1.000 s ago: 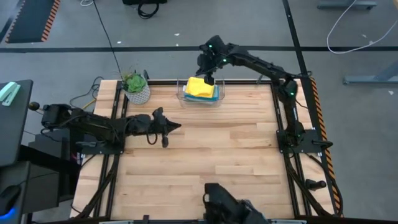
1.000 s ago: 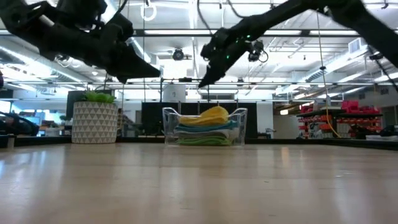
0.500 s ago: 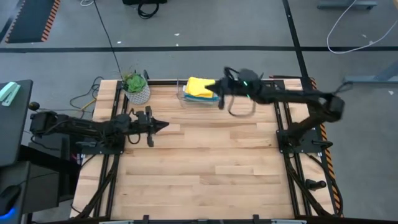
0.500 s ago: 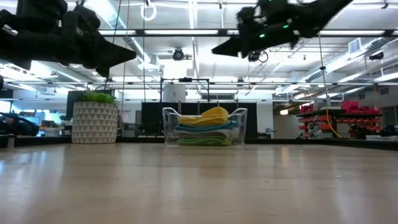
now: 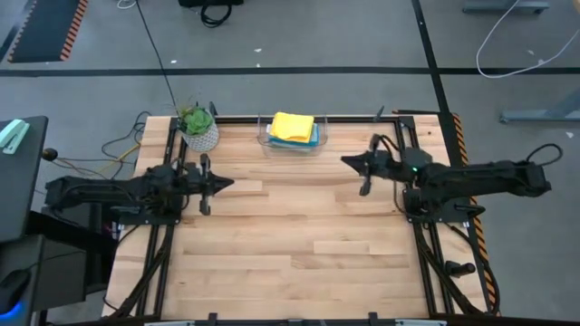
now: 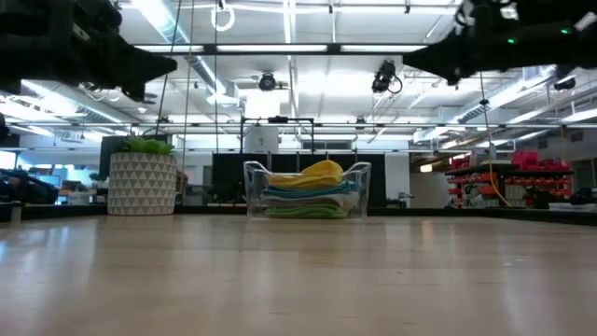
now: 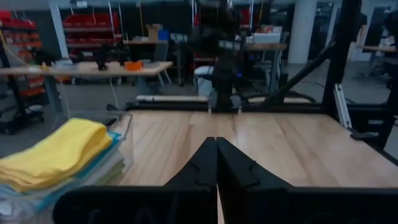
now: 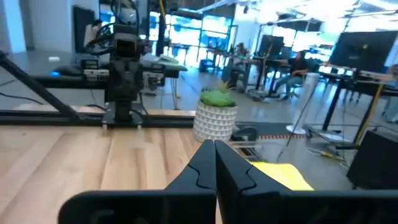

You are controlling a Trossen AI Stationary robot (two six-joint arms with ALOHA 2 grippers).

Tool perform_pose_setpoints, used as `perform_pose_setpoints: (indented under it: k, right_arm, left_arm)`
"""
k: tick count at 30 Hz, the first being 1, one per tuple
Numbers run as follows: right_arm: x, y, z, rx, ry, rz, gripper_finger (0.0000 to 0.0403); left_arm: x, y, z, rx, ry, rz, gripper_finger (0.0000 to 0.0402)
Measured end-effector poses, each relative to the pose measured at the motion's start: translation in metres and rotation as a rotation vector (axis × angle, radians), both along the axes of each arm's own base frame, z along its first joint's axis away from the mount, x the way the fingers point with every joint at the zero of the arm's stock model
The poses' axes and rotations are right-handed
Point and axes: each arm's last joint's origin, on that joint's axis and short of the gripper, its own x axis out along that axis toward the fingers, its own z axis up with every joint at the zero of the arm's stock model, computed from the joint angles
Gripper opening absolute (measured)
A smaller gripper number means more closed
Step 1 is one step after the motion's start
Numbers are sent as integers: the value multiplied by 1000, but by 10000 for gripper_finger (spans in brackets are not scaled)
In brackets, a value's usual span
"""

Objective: Fold microfiber towels
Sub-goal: Return to Home Position

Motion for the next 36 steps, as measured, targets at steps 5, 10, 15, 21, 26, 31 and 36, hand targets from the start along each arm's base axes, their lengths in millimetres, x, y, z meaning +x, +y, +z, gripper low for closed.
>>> perform_pose_setpoints:
  k: [5, 10, 15, 21, 26, 31, 36]
  right_arm:
    - [-28, 7, -16, 3, -53, -47, 0]
    - [-44, 11, -28, 14, -79, -42, 0]
    - [-53, 15, -35, 12, -99, 5, 0]
    - [-63, 19, -40, 29, -126, 99, 0]
    - [-74, 21, -41, 44, -127, 102, 0]
    - [-81, 22, -43, 51, -126, 104, 0]
    - [-80, 22, -48, 66, -104, 107, 0]
  left_arm:
    - [-12, -1, 6, 8, -54, 2, 7]
    - [-21, -1, 9, 6, -94, 27, 6]
    - [-28, 0, 9, 1, -101, 60, 9]
    - [-36, 0, 5, -5, -81, 72, 5]
    - [-36, 0, 5, -1, -83, 74, 11]
    - [-36, 0, 4, -6, -74, 74, 5]
    - [-36, 1, 3, -29, -72, 90, 17]
